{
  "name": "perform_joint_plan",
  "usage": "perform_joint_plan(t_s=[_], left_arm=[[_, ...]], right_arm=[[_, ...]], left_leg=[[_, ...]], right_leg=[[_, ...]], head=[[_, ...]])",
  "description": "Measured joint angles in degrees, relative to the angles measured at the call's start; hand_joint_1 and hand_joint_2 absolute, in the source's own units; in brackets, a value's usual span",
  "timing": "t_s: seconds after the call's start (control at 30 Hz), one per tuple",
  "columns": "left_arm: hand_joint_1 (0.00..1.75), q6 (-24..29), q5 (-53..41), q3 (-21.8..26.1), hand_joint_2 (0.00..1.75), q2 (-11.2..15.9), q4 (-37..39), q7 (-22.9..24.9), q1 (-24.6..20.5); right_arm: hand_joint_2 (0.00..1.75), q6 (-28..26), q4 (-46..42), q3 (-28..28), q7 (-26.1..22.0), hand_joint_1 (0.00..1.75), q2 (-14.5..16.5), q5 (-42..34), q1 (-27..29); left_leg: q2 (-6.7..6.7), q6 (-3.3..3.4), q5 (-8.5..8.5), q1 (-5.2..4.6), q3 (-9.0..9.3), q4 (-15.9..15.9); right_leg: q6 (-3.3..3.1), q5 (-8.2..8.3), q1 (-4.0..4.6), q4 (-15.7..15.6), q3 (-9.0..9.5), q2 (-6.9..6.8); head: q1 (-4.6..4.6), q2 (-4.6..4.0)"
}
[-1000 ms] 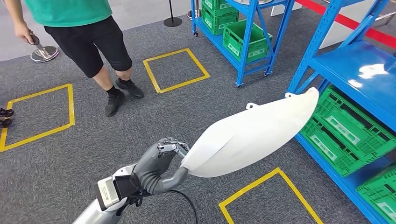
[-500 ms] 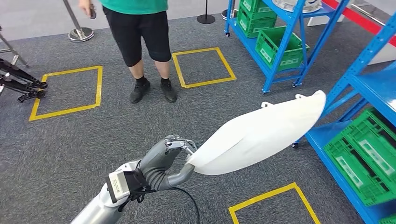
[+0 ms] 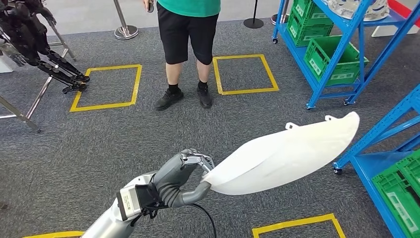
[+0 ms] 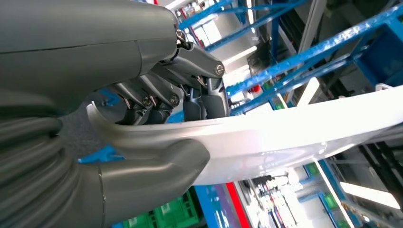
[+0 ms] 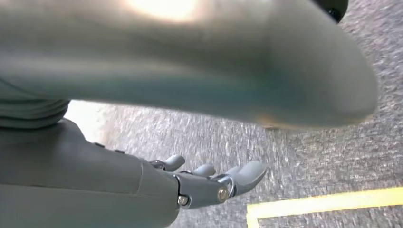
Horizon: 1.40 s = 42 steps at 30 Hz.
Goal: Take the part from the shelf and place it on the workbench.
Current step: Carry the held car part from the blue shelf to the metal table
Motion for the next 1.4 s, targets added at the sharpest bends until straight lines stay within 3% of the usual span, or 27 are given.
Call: perform_joint_plan(t_s=[0.07, 0.1, 0.13, 0.2, 0.23, 0.3, 0.33, 0.4, 0.47, 0.53, 0.6, 0.63, 0.67, 0.7, 0.77, 0.83, 0.9, 0.97, 1.03, 1.1, 1.13, 1.17, 1.2, 1.27, 1.33, 1.4], left_arm=[[1.75, 0.4, -0.1, 0.0, 1.75, -0.1, -0.2, 0.4, 0.2], [1.75, 0.7, -0.1, 0.0, 1.75, -0.1, -0.2, 0.7, 0.3], [1.75, 0.9, -0.1, -0.1, 1.75, -0.1, -0.3, 0.8, 0.5], [1.75, 1.0, -0.1, -0.1, 1.75, -0.1, -0.5, 1.0, 0.6], [1.75, 1.1, -0.1, -0.1, 1.75, -0.1, -0.7, 1.0, 0.6], [1.75, 1.1, -0.1, -0.1, 1.75, -0.3, -1.0, 1.0, 0.5], [1.75, 1.2, -0.1, -0.2, 1.75, -0.4, -1.1, 1.1, 0.5], [1.75, 1.2, -0.1, -0.2, 1.75, -0.5, -1.1, 1.3, 0.5], [1.75, 1.3, 0.0, -0.2, 1.75, -0.7, -1.1, 1.6, 0.4], [1.75, 1.1, 0.1, -0.2, 1.75, -1.1, -1.1, 1.9, 0.1], [1.75, 0.7, 0.1, -0.3, 1.75, -1.5, -0.9, 2.5, 0.1], [1.75, 0.5, 0.1, -0.3, 1.75, -1.6, -0.8, 2.8, 0.1], [1.75, 0.3, 0.1, -0.4, 1.75, -1.8, -0.6, 3.1, 0.1], [1.75, 0.2, 0.2, -0.4, 1.75, -2.0, -0.5, 3.4, 0.0], [1.75, 0.1, 0.3, -0.4, 1.75, -2.4, -0.3, 3.7, 0.0], [1.75, 0.1, 0.3, -0.5, 1.75, -2.6, -0.2, 3.9, 0.0], [1.75, 0.1, 0.3, -0.5, 1.75, -2.5, -0.2, 3.9, 0.0], [1.75, 0.1, 0.4, -0.6, 1.75, -2.4, -0.2, 3.9, 0.2], [1.75, 0.0, 0.4, -0.7, 1.75, -2.3, -0.1, 3.8, 0.3], [1.75, -0.2, 0.4, -0.7, 1.75, -2.3, 0.1, 3.7, 0.4], [1.75, -0.4, 0.4, -0.7, 1.75, -2.3, 0.3, 3.7, 0.5], [1.75, -0.5, 0.4, -0.7, 1.75, -2.3, 0.4, 3.7, 0.5], [1.75, -0.6, 0.5, -0.7, 1.75, -2.3, 0.6, 3.7, 0.5], [1.75, -0.7, 0.5, -0.7, 1.75, -2.4, 0.7, 3.7, 0.4], [1.75, -0.7, 0.5, -0.7, 1.75, -2.4, 0.7, 3.7, 0.3], [1.75, -0.7, 0.5, -0.7, 1.75, -2.4, 0.8, 3.7, 0.3]], right_arm=[[0.00, 0.0, 0.0, 0.0, 0.1, 0.00, -0.4, 0.3, 0.3], [0.00, -0.1, 0.0, 0.0, 0.2, 0.00, -0.7, 0.5, 0.4], [0.00, -0.1, 0.0, 0.0, 0.3, 0.00, -0.8, 0.5, 0.4], [0.00, -0.1, 0.0, 0.0, 0.3, 0.00, -1.0, 0.5, 0.3], [0.00, -0.1, 0.0, 0.0, 0.3, 0.00, -1.1, 0.5, 0.3], [0.00, -0.1, 0.0, 0.0, 0.3, 0.00, -1.2, 0.5, 0.3], [0.00, -0.1, 0.0, 0.0, 0.5, 0.00, -1.2, 0.6, 0.3], [0.00, -0.1, 0.0, 0.0, 0.9, 0.00, -1.2, 0.6, 0.1], [0.00, 0.2, 0.0, 0.1, 0.9, 0.00, -1.2, 0.6, 0.0], [0.00, 0.7, 0.0, 0.1, 0.4, 0.00, -1.2, 0.5, 0.2], [0.00, 1.0, 0.0, 0.1, -0.1, 0.00, -1.3, 0.4, 0.4], [0.00, 1.0, 0.0, 0.0, -0.2, 0.00, -1.4, 0.4, 0.5], [0.00, 1.0, 0.0, 0.0, -0.2, 0.00, -1.4, 0.4, 0.5], [0.00, 1.0, 0.0, 0.1, -0.2, 0.00, -1.4, 0.5, 0.4], [0.00, 1.0, 0.0, 0.1, -0.1, 0.00, -1.4, 0.8, 0.4], [0.00, 1.0, 0.0, 0.1, -0.2, 0.00, -1.4, 1.3, 0.4], [0.00, 1.0, 0.0, 0.2, -0.4, 0.00, -1.5, 1.5, 0.3], [0.00, 1.0, 0.0, 0.3, -0.7, 0.00, -1.6, 1.5, 0.2], [0.00, 1.0, 0.0, 0.3, -0.9, 0.00, -1.7, 1.5, 0.3], [0.00, 1.0, 0.0, 0.3, -0.5, 0.00, -1.7, 1.5, 0.5], [0.00, 0.9, 0.0, 0.3, -0.2, 0.00, -1.8, 1.5, 0.6], [0.00, 1.0, 0.0, 0.3, 0.1, 0.00, -1.8, 1.5, 0.5], [0.00, 1.0, 0.0, 0.3, 0.3, 0.00, -1.7, 1.6, 0.4], [0.00, 1.0, 0.0, 0.3, 0.3, 0.00, -1.7, 1.6, 0.4], [0.00, 1.0, 0.0, 0.3, 0.3, 0.00, -1.6, 1.6, 0.3], [0.00, 1.0, 0.0, 0.3, 0.3, 0.00, -1.6, 1.6, 0.2]], left_leg=[[1.45, -0.24, -3.67, 0.06, -3.44, 7.5], [1.63, -0.29, -4.33, 0.08, -4.40, 9.8], [1.79, -0.29, -3.93, 0.10, -4.37, 10.1], [3.05, -0.04, -0.71, 0.06, -1.01, 4.2], [4.53, 0.22, 0.68, -0.14, 1.16, 0.1], [6.41, 0.89, 2.09, -0.52, 3.77, -4.9], [6.42, 1.22, 2.07, -0.74, 3.92, -5.5], [4.91, 1.93, 2.44, -0.73, 3.92, -5.8], [3.53, 2.65, 2.95, -0.43, 4.17, -6.4], [2.19, 3.05, 3.24, -0.23, 4.17, -6.5], [0.62, 3.16, 3.32, -0.22, 4.00, -6.4], [-0.23, 3.14, 3.32, -0.20, 3.95, -6.3], [-1.07, 3.08, 3.31, -0.14, 3.92, -6.2], [-1.89, 2.94, 3.27, -0.06, 3.90, -6.0], [-3.39, 2.34, 3.15, 0.00, 3.63, -5.5], [-4.64, 1.48, 3.29, 0.01, 3.18, -5.4], [-5.61, 0.68, 3.62, 0.13, 2.79, -5.7], [-3.58, 0.17, 2.52, 0.02, 1.87, -4.1], [0.13, -0.11, -0.96, -0.08, -0.79, 1.7], [1.60, -0.31, -4.02, 0.04, -4.03, 8.8], [1.81, -0.34, -4.17, 0.08, -4.59, 10.3], [2.04, -0.31, -3.22, 0.10, -3.97, 9.4], [2.50, -0.22, -1.51, 0.10, -2.22, 6.3], [5.04, 0.32, 1.50, -0.10, 2.14, -1.6], [6.57, 1.13, 2.33, -0.44, 3.95, -5.4], [5.40, 1.92, 2.49, -0.64, 3.89, -5.7]], right_leg=[[-0.34, -0.13, 0.22, 0.0, -0.04, -1.64], [-0.38, -0.16, 0.28, 0.0, -0.05, -2.47], [-0.40, -0.20, 0.33, 0.0, -0.04, -3.26], [-0.27, -0.32, 0.38, 0.1, 0.10, -4.64], [-0.07, -0.47, 0.50, 0.2, 0.21, -5.24], [0.51, -0.76, 0.69, 0.3, 0.46, -6.32], [0.84, -0.83, 0.73, 0.3, 0.59, -6.86], [1.56, -0.98, 0.52, 0.2, 0.95, -7.52], [2.24, -2.53, 0.25, 2.2, 0.31, -4.94], [2.63, -5.93, 0.11, 8.5, -2.63, -1.42], [2.79, -8.14, 0.09, 14.9, -6.02, -0.49], [2.84, -7.67, 0.05, 15.7, -6.62, -0.40], [2.87, -6.12, -0.04, 14.2, -6.12, -0.27], [2.92, -3.87, -0.20, 10.7, -4.58, 0.26], [3.00, -0.97, -0.60, 3.5, -1.29, 3.00], [2.65, -0.56, -0.58, 0.7, -0.15, 4.47], [1.79, -0.25, -0.40, 0.5, -0.16, 3.10], [0.89, 0.04, -0.47, 0.1, -0.07, 1.67], [0.29, 0.07, -0.29, -0.1, -0.05, 0.09], [0.08, -0.01, -0.02, 0.0, -0.11, -1.69], [0.05, -0.05, 0.05, 0.0, -0.12, -2.56], [0.07, -0.09, 0.08, 0.0, -0.09, -3.36], [0.13, -0.15, 0.10, 0.0, 0.00, -4.07], [0.49, -0.38, 0.27, 0.1, 0.29, -5.30], [1.11, -0.57, 0.42, 0.2, 0.55, -6.31], [1.83, -0.65, 0.36, 0.0, 0.87, -7.43]], head=[[-0.20, 0.00], [-0.21, 0.00], [-0.21, 0.00], [-0.23, 0.00], [-0.28, 0.00], [-0.35, 0.00], [-0.37, 0.00], [-0.35, 0.00], [-0.24, 0.00], [0.03, 0.00], [0.25, 0.00], [0.30, 0.00], [0.35, 0.00], [0.38, 0.00], [0.53, 0.00], [0.60, 0.00], [0.57, 0.00], [0.29, 0.00], [-0.15, 0.00], [-0.31, 0.00], [-0.31, 0.00], [-0.32, 0.00], [-0.32, 0.00], [-0.32, 0.00], [-0.23, 0.00], [-0.17, 0.00]])
